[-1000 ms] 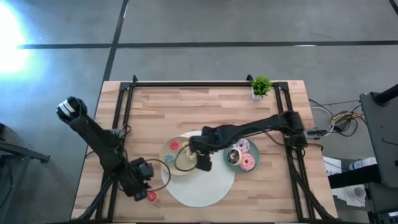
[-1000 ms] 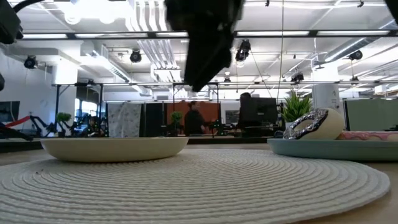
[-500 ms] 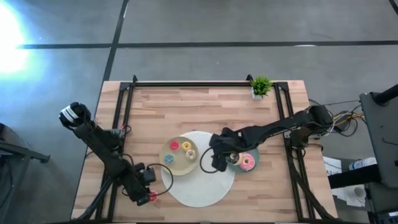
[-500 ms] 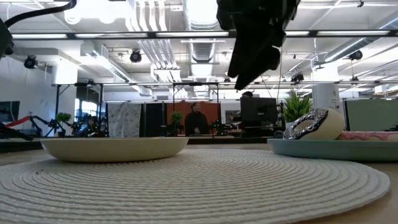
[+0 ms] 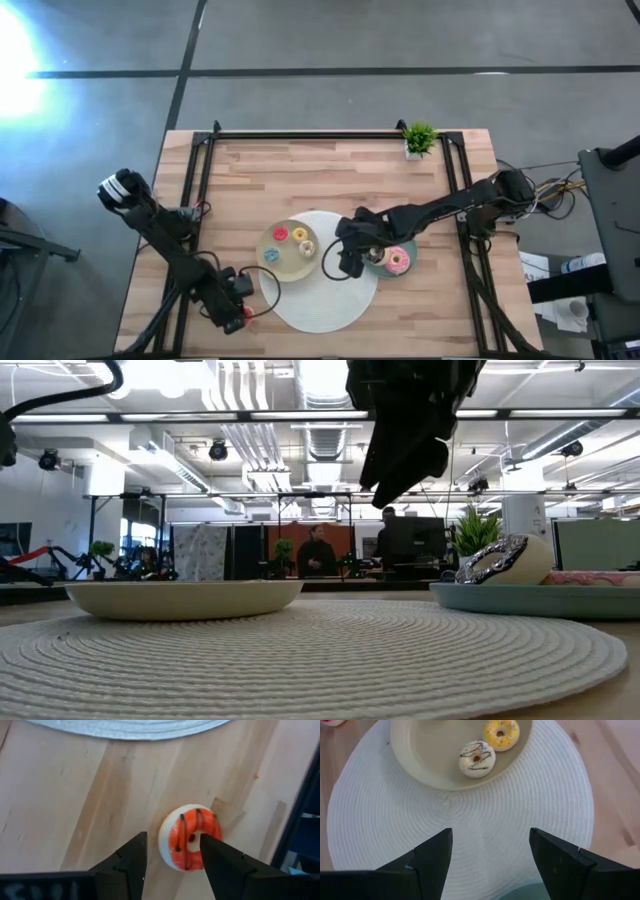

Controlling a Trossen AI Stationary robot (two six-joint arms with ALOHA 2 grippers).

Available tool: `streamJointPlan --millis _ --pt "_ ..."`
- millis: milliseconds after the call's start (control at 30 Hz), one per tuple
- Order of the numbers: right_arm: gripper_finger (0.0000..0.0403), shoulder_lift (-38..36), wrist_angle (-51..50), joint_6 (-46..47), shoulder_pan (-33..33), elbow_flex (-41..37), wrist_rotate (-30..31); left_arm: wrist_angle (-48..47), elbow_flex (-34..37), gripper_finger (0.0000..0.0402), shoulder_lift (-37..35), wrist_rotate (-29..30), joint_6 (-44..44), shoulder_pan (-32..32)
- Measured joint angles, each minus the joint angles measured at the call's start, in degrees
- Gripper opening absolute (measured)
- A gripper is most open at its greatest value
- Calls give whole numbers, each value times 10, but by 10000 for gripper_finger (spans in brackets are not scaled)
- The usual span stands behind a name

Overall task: Pick & Place donuts
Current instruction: Put the small orange donut on the brown plate

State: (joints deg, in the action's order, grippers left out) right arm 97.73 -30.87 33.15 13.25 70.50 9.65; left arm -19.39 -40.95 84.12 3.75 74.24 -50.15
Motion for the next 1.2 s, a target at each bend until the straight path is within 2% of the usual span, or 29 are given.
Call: streamJointPlan --millis 200,433,533,633,733,800,900,1033,1200 --pt "256 0 -1 1 0 0 7 10 0 121 25 -12 -11 0" --pt "255 0 -1 2 0 0 10 28 0 21 28 -1 -9 5" --pt "251 -3 -1 1 2 0 13 35 0 6 14 26 0 16" --pt "243 -20 -2 0 10 0 53 37 -9 2 -23 81 -7 37" --pt "234 -46 -1 0 19 -1 110 30 -16 1 -60 145 -52 74" --pt "230 -63 -2 0 19 -4 126 30 -21 1 -71 161 -92 119" --pt "229 -77 -4 4 14 -8 129 29 -31 1 -65 149 -162 198" --pt "228 -80 -8 17 10 -17 130 27 -46 1 -31 82 -253 288" --pt "228 -81 -9 57 17 -36 125 12 -48 2 -9 44 -271 321"
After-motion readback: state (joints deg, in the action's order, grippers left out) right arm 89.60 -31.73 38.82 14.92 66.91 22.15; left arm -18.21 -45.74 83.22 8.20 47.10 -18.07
